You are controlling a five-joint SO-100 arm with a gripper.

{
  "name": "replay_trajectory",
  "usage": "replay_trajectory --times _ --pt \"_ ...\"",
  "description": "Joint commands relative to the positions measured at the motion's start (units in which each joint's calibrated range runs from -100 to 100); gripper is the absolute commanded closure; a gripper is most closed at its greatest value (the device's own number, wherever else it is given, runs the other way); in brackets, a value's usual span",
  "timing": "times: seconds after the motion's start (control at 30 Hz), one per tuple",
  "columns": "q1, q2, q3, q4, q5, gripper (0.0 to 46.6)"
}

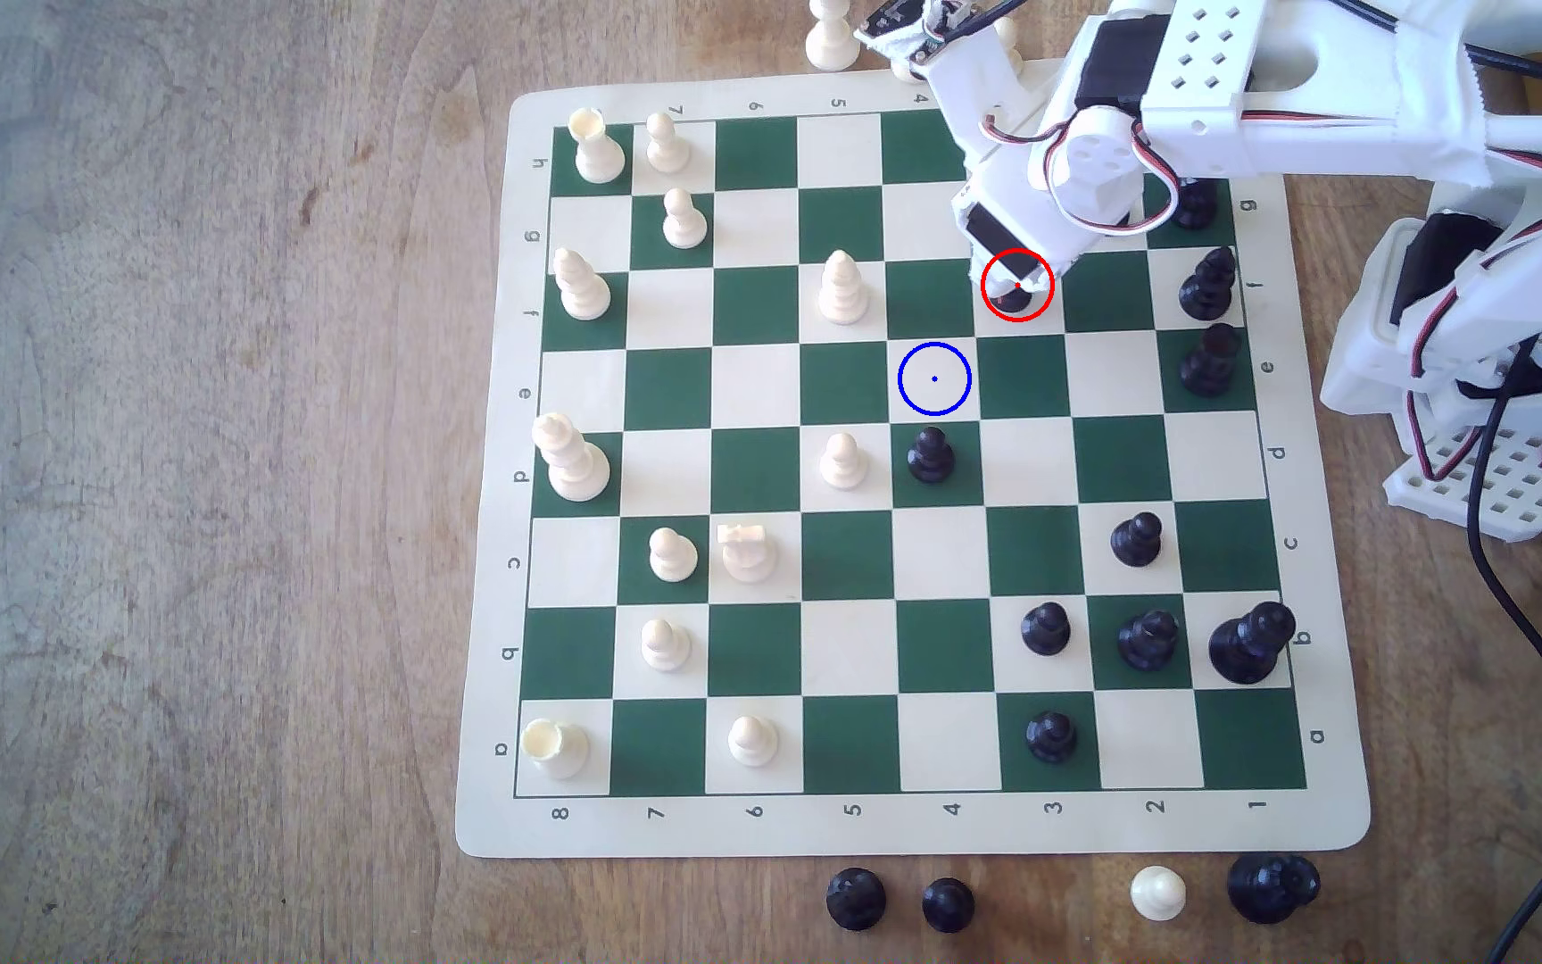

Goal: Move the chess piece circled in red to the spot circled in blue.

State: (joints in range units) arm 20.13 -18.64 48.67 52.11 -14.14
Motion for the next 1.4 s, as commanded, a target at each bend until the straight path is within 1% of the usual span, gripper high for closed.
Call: replay_trajectory --times 0.0,0.17,0.27,0.37,0.47,0.63,0.93,1.37 --pt "0.2 -6.5 -0.7 1.3 0.6 46.4" --pt "-1.5 -10.1 -2.6 6.6 0.9 46.4" --pt "-4.0 -12.5 -3.3 8.0 0.9 46.4" --pt "-5.8 -11.7 -5.0 8.0 0.9 46.4" --pt "-7.3 -10.5 -5.3 7.6 1.8 46.4" --pt "-9.8 -7.1 -8.1 6.5 1.8 46.4" --pt "-10.8 0.1 -15.6 6.4 1.6 46.4" --pt "-12.2 5.8 -19.3 6.2 1.6 46.4"
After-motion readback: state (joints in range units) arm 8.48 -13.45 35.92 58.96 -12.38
